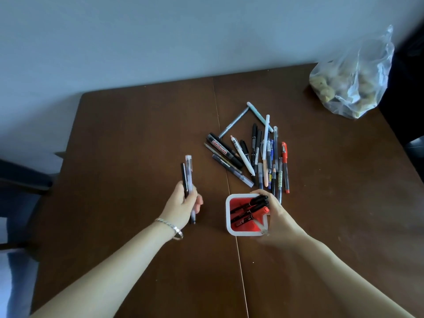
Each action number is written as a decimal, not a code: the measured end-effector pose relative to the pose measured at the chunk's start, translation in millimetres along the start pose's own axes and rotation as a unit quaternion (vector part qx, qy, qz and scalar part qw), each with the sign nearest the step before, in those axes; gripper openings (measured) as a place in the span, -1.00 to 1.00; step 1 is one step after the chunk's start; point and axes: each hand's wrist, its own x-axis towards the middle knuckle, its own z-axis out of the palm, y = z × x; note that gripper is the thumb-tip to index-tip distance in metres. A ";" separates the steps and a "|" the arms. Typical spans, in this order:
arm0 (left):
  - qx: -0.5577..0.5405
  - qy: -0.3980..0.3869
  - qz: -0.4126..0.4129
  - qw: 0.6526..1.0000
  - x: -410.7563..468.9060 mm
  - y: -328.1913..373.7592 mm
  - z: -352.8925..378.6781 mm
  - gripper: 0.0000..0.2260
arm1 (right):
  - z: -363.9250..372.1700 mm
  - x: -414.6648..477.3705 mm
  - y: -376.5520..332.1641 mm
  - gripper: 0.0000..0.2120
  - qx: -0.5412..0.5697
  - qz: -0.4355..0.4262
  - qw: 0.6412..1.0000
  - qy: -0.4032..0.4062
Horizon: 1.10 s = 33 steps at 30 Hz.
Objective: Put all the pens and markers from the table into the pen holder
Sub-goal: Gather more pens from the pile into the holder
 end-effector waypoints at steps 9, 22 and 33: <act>-0.231 0.041 0.152 0.960 -34.6 48.4 30.1 -0.75 | -2.0 -3.5 -6.2 -0.14 0.007 0.013 1.000 -0.007; 0.104 0.031 0.266 0.958 -36.2 6.2 61.1 -0.74 | -0.6 -2.3 -5.3 -0.09 -0.015 0.011 1.000 0.003; 0.211 -0.029 0.334 0.918 -26.4 7.6 52.3 -0.58 | -2.7 -2.3 -4.3 -0.09 0.000 0.010 1.000 0.000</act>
